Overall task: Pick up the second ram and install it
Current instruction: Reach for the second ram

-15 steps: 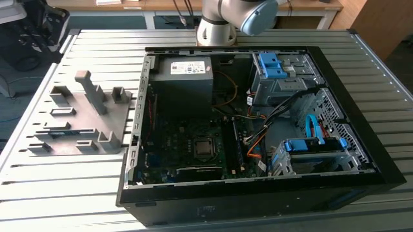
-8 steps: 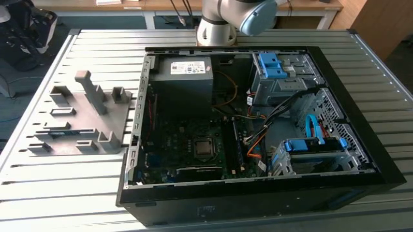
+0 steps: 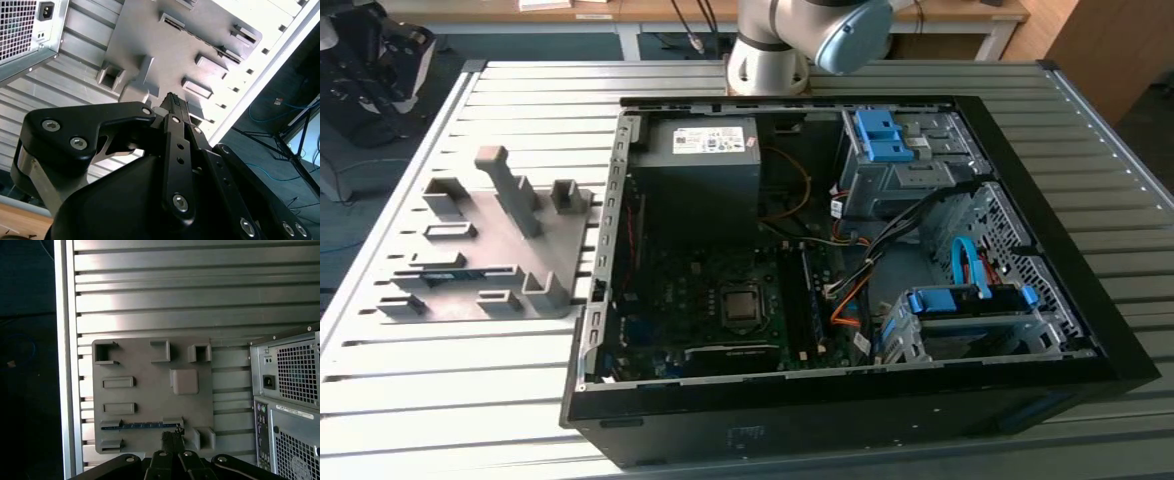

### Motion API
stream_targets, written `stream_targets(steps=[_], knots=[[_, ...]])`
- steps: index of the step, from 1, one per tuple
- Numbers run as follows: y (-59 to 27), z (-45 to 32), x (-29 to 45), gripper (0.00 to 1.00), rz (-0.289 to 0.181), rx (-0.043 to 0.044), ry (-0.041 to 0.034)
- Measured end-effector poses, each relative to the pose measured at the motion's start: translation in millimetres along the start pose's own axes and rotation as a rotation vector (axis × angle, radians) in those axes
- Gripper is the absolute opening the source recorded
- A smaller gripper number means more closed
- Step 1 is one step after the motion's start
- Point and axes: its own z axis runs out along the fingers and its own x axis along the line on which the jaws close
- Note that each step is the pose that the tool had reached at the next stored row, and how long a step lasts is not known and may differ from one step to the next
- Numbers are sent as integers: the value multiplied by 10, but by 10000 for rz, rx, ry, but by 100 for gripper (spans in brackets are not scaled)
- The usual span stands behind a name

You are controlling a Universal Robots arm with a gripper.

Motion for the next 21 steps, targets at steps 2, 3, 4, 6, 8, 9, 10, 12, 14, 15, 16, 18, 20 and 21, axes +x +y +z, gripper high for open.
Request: stream_targets(steps=[2,3,4,6,8,9,10,12,14,15,16,18,20,21], knots=[[-1,1,1,10,1,-1,-2],[-6,2,4,10,1,-2,-2],[-9,2,7,10,1,-1,-2],[-20,8,12,10,0,-1,-1],[-29,19,19,10,0,-2,-2],[-34,26,21,10,0,-1,-1],[-37,36,24,10,0,-2,-2],[-41,57,29,10,0,0,0],[-46,77,34,10,1,-1,-1],[-48,84,36,10,0,0,-1],[-51,90,39,10,0,0,1],[-57,103,44,10,0,-1,-1],[-61,115,49,10,0,-1,-2],[-64,120,52,10,0,0,0]])
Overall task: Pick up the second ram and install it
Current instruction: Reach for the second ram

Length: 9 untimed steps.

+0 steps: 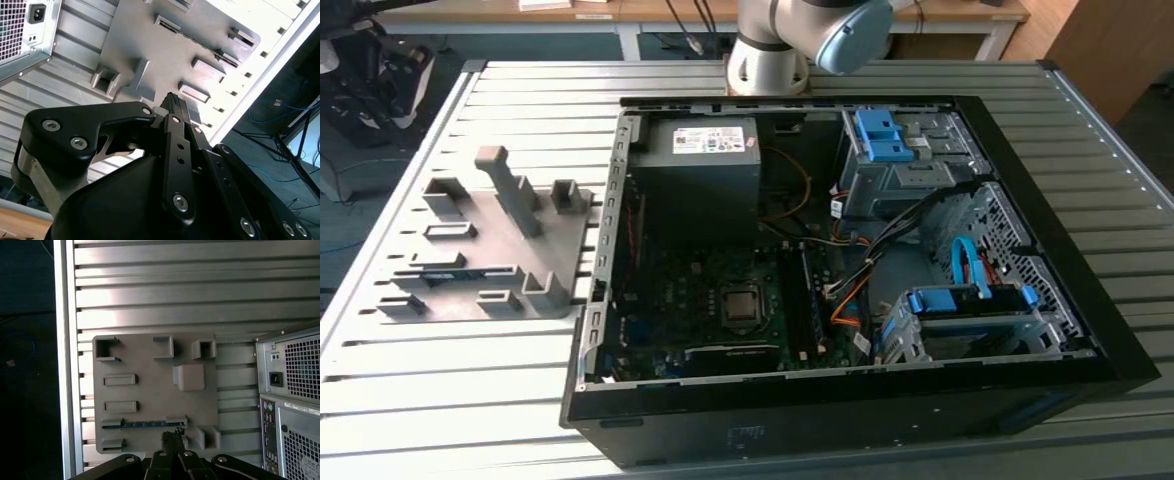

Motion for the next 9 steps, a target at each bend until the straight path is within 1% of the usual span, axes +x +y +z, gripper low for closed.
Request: stream_targets(steps=[9], knots=[[-16,45,23,10,0,0,0]])
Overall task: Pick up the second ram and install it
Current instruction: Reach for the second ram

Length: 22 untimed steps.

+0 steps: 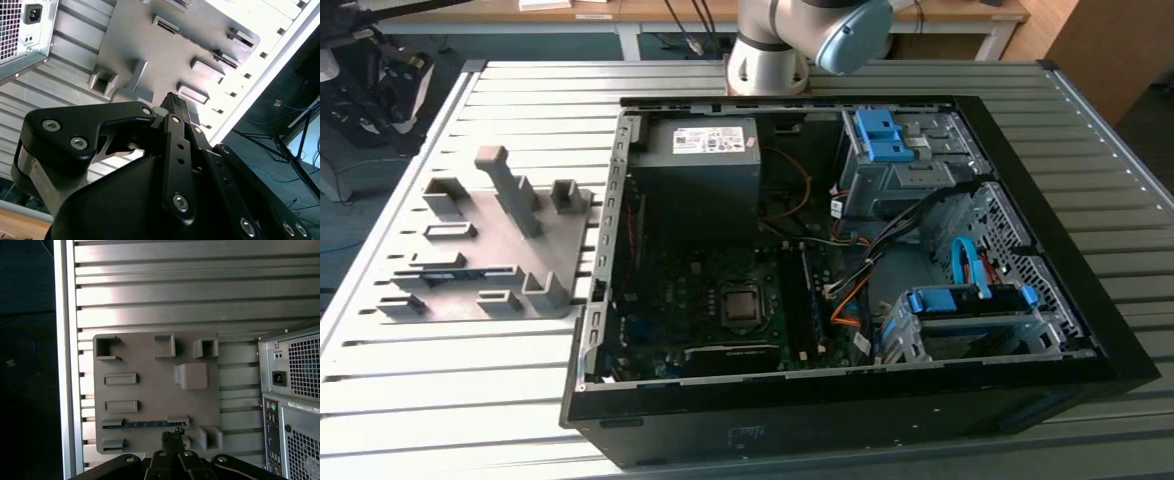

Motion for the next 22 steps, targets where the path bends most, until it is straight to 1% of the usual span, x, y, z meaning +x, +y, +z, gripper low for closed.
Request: stream_targets(steps=[22], knots=[[-39,95,60,10,0,0,0]])
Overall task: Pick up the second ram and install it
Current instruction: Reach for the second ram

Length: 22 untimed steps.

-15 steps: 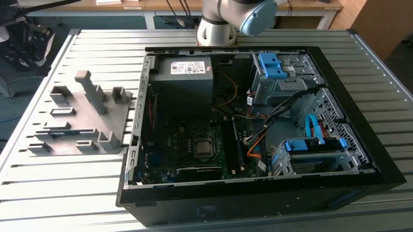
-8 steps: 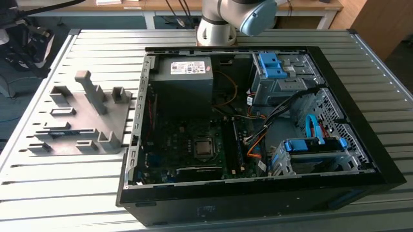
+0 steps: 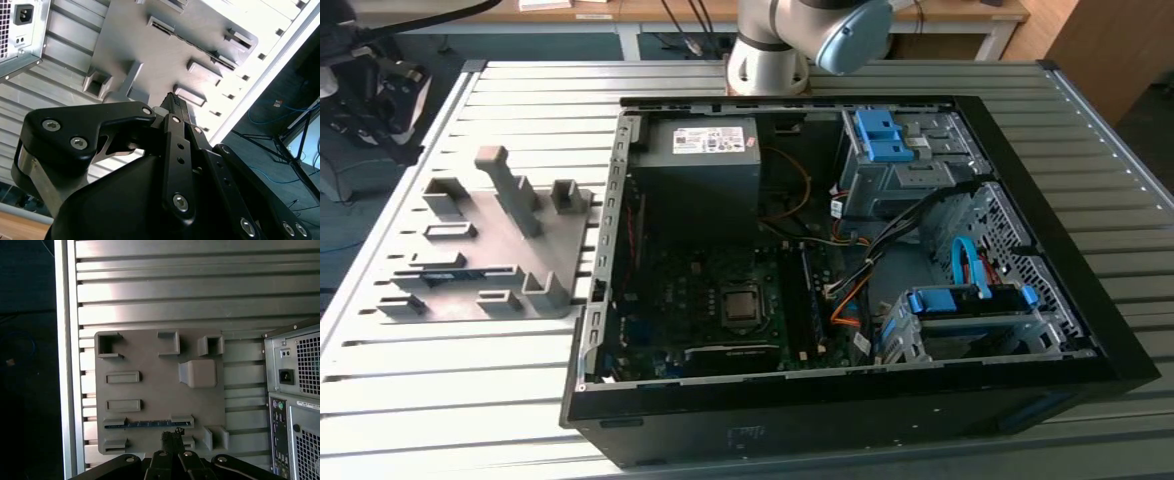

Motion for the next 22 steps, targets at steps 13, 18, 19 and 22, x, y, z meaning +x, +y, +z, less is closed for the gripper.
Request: stream_targets(steps=[13,18,19,22], knots=[[-21,52,26,10,0,1,0],[-26,69,33,10,0,0,-1],[-27,74,35,10,0,0,0],[-32,92,40,10,2,-1,-1]])
